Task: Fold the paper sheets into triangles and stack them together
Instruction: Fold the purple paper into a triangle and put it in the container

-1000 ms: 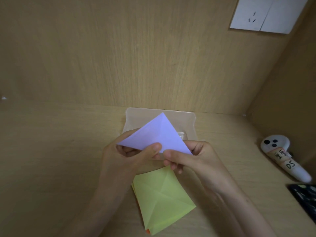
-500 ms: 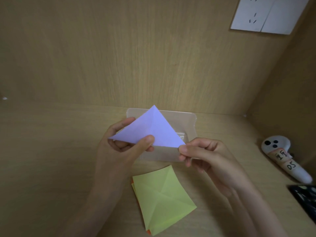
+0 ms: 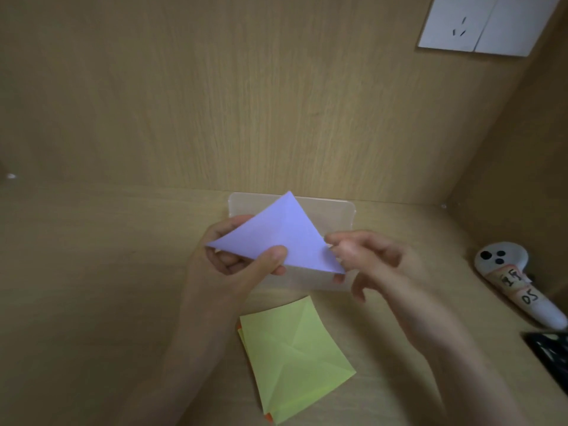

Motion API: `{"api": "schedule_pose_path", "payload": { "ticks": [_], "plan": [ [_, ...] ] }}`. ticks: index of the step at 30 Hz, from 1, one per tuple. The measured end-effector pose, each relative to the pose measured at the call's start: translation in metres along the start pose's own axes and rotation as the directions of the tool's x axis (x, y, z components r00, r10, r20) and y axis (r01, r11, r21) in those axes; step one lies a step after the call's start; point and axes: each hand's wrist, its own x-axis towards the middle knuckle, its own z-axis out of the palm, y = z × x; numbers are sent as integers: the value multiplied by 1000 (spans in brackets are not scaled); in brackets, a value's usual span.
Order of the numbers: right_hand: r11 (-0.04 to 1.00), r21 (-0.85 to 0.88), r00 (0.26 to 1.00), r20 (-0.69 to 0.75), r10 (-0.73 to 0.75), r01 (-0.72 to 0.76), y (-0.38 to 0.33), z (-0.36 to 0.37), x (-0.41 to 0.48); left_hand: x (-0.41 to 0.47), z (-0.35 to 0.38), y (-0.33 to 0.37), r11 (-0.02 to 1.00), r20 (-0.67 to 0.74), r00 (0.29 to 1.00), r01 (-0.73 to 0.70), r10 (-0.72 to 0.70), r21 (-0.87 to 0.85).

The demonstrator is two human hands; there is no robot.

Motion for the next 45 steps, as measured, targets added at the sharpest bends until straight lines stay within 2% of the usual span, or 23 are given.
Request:
{"api": "schedule_pose_path", "payload": {
  "ticks": [3, 6, 13, 17, 21, 30, 35, 45],
  "plan": [
    [998, -48, 993, 103, 55, -51, -1, 12, -4, -5, 11, 2, 999, 22, 1000, -22, 22, 24],
    [992, -10, 977, 170, 127, -128, -4, 15, -6, -9, 12, 1, 1000, 55, 998, 3, -4, 7],
    [983, -162, 990, 93, 103, -87, 2, 14, -3, -8, 6, 0, 992, 95, 987, 127, -129, 26],
    [986, -160, 989, 132, 71, -49, 2, 9, -3, -5, -1, -3, 984, 85, 981, 168, -173, 62],
    [988, -151, 984, 173, 50, -24, 1, 9, -4, -5, -3, 3, 975, 160, 962, 214, -220, 58],
    [986, -168, 977, 208, 53, -18, 4, 8, -3, -5, -3, 8, 962, 94, 976, 174, -198, 213],
    [979, -203, 975, 216, 51, -6, 5, 3, -1, -3, -5, 11, 964, 142, 963, 204, -229, 171],
    [990, -141, 980, 191, 53, -26, 3, -7, 0, 5, -12, 9, 967, 135, 959, 244, -251, 69]
  ]
}}
